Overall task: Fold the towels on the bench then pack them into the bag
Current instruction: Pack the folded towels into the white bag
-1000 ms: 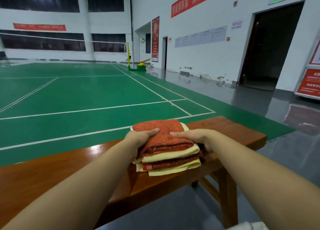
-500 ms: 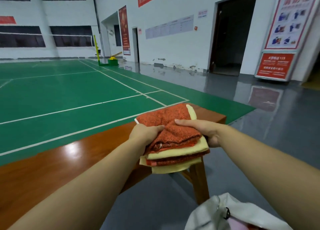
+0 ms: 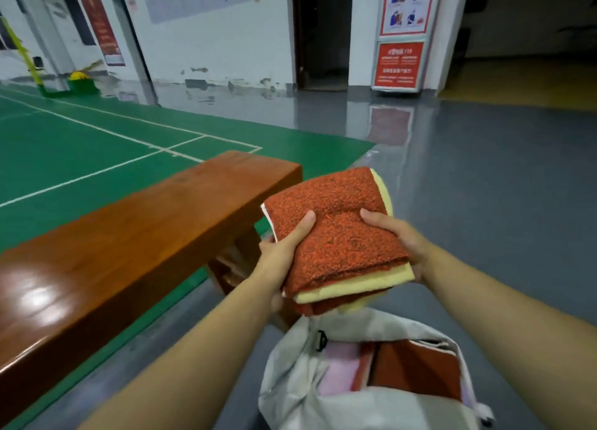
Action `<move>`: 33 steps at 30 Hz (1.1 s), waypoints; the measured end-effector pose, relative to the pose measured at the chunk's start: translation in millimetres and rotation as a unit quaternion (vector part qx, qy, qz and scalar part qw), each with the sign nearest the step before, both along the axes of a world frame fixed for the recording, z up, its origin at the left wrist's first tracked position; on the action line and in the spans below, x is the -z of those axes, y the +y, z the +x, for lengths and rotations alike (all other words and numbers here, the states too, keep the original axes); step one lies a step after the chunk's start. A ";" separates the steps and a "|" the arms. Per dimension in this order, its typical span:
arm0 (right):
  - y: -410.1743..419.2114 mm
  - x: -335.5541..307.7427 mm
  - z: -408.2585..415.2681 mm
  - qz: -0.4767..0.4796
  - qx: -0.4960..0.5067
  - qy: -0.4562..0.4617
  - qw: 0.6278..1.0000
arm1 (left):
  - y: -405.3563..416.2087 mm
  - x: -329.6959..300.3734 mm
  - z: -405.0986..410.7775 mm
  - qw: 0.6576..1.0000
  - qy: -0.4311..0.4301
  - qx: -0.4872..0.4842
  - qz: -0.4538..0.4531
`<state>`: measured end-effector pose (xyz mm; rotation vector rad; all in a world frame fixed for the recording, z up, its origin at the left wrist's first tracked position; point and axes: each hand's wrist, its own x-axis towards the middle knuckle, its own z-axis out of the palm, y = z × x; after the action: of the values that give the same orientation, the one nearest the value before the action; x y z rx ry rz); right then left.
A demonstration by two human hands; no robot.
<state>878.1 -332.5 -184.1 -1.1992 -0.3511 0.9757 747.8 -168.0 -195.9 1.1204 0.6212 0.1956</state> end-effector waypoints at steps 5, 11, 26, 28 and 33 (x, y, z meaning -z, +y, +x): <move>-55.1 56.2 27.2 -0.002 0.068 0.052 0.996 | -42.6 46.4 33.1 0.968 -0.008 0.177 -0.179; -94.6 113.8 36.7 -0.008 0.129 0.129 0.983 | -69.7 99.6 62.2 0.951 0.009 0.209 -0.226; -142.1 193.2 18.2 -0.052 0.217 0.206 0.953 | -45.7 253.9 40.3 0.721 0.069 0.200 0.659; -130.8 185.6 16.3 -0.033 0.223 0.201 0.953 | -31.5 244.5 39.0 0.756 0.071 0.137 0.637; -99.1 177.7 4.4 0.023 0.204 0.210 0.956 | 15.9 239.3 28.0 0.700 0.180 0.197 0.662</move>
<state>882.5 -431.6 -361.8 -0.9394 0.2066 0.8240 775.8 -152.1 -435.3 2.7336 0.5170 0.0137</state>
